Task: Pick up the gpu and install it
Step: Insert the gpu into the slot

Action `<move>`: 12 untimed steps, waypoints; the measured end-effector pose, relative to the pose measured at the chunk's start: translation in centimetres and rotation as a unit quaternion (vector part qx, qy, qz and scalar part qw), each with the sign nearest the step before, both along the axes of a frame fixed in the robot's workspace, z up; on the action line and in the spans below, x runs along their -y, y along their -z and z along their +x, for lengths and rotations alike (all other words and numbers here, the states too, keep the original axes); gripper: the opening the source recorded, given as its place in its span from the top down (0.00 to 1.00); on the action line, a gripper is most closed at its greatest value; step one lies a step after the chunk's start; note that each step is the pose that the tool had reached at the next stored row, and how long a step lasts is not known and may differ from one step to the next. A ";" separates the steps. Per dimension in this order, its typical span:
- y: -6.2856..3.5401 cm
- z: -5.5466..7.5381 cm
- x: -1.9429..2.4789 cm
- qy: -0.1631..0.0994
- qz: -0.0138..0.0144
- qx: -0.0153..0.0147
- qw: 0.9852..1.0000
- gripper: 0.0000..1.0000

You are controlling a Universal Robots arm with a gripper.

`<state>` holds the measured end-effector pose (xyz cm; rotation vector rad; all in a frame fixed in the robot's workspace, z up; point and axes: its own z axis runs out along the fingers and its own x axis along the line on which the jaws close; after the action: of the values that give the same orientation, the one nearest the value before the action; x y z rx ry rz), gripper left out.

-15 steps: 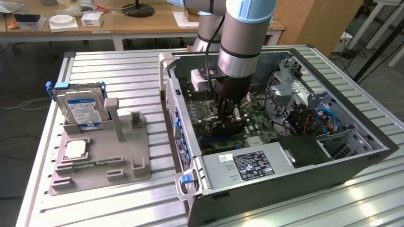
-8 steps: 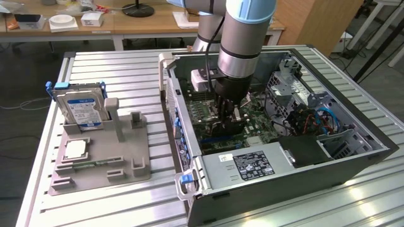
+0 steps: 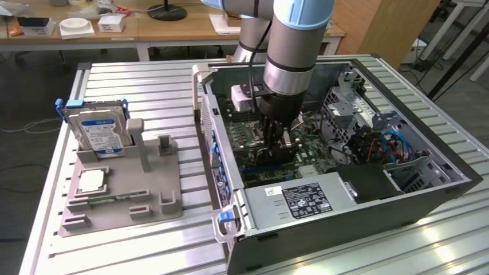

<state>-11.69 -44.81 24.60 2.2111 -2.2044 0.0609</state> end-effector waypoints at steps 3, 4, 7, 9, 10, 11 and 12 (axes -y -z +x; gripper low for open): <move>0.08 0.0 0.00 0.000 0.000 0.000 1.000 0.74; 0.12 0.0 0.00 0.000 0.000 0.000 1.000 0.74; 0.16 0.0 0.00 0.000 0.000 0.000 1.000 0.74; 0.18 0.0 0.00 0.000 0.000 0.000 1.000 0.74; 0.20 0.0 0.00 0.000 0.000 0.000 1.000 0.74; 0.21 0.0 0.00 0.000 0.000 0.000 1.000 0.74; 0.24 0.0 0.00 0.000 0.000 0.000 1.000 0.74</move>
<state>-11.70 -44.81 24.36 2.2114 -2.2048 0.0620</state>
